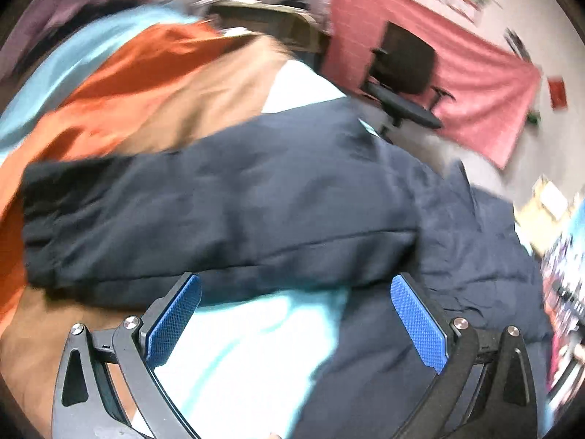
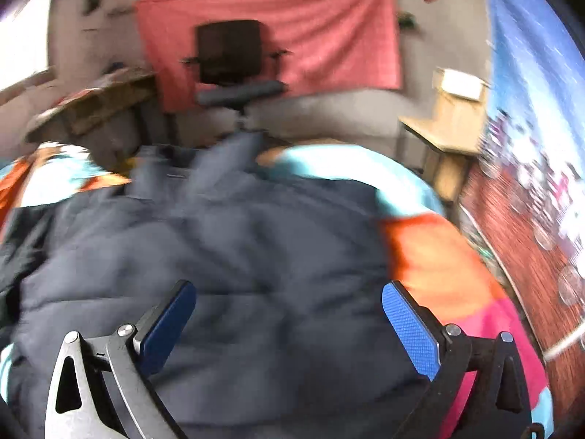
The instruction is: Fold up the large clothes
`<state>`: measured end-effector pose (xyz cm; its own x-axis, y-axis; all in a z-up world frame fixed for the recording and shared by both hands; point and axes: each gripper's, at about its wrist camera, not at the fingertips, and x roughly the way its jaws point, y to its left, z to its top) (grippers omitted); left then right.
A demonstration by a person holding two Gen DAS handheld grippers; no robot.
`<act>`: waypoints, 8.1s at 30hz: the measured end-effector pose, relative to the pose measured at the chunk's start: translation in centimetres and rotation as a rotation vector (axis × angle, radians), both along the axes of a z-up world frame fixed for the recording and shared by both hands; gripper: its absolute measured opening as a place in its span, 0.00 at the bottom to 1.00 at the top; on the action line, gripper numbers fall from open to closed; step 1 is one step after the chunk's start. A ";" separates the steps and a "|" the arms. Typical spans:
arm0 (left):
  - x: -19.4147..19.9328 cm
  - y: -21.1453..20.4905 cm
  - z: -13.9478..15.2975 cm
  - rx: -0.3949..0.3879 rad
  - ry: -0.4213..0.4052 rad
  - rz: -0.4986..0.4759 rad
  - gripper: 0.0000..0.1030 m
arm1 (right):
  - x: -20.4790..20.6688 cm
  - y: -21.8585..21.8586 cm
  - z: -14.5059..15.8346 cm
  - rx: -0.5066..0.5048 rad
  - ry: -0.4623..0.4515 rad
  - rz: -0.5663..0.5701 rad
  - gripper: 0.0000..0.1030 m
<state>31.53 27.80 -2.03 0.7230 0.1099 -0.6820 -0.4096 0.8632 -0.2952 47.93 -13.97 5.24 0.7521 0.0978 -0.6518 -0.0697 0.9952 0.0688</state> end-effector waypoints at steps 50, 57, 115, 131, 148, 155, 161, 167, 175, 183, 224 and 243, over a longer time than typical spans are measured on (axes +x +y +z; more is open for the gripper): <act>-4.6 -2.4 19.8 0.188 -0.492 0.037 0.14 | -4.4 14.6 2.8 0.175 -0.081 0.251 1.00; -0.3 -13.8 21.8 0.201 -0.512 -0.255 0.13 | -5.0 6.9 5.5 0.232 -0.117 0.159 1.00; 2.2 -12.7 8.1 0.003 -0.079 -0.160 0.78 | -4.3 -4.8 5.3 0.610 -0.020 0.215 0.05; 9.7 -14.5 3.9 0.143 0.051 -0.252 0.78 | -1.6 -5.8 2.3 0.150 0.055 -0.014 0.44; 12.5 -19.6 -1.0 0.322 0.093 -0.455 0.84 | 0.8 2.0 -4.4 0.077 0.156 0.302 0.74; 12.8 -19.4 -2.7 0.316 0.092 -0.442 0.90 | 0.3 3.1 -5.8 -0.001 0.113 0.292 0.74; 13.0 -19.0 -3.2 0.314 0.091 -0.421 0.96 | 0.0 3.8 -6.5 -0.029 0.078 0.280 0.74; 13.1 -18.2 -3.0 0.286 0.090 -0.406 0.99 | -0.2 4.0 -6.6 -0.041 0.062 0.276 0.74; 13.2 -17.9 -1.8 0.253 0.165 -0.392 0.99 | -0.6 3.9 -6.5 -0.036 0.035 0.272 0.77; 11.1 -16.6 3.7 0.280 0.035 -0.314 0.98 | -2.4 0.7 -4.0 0.091 0.008 0.255 0.85; 40.4 -18.9 0.0 -0.007 0.103 -0.230 0.51 | 20.2 -0.6 -7.8 0.601 -0.132 -0.009 0.52; 29.0 -17.6 9.1 -0.118 0.004 -0.242 0.07 | 16.4 -3.0 -3.3 0.681 -0.056 0.146 0.19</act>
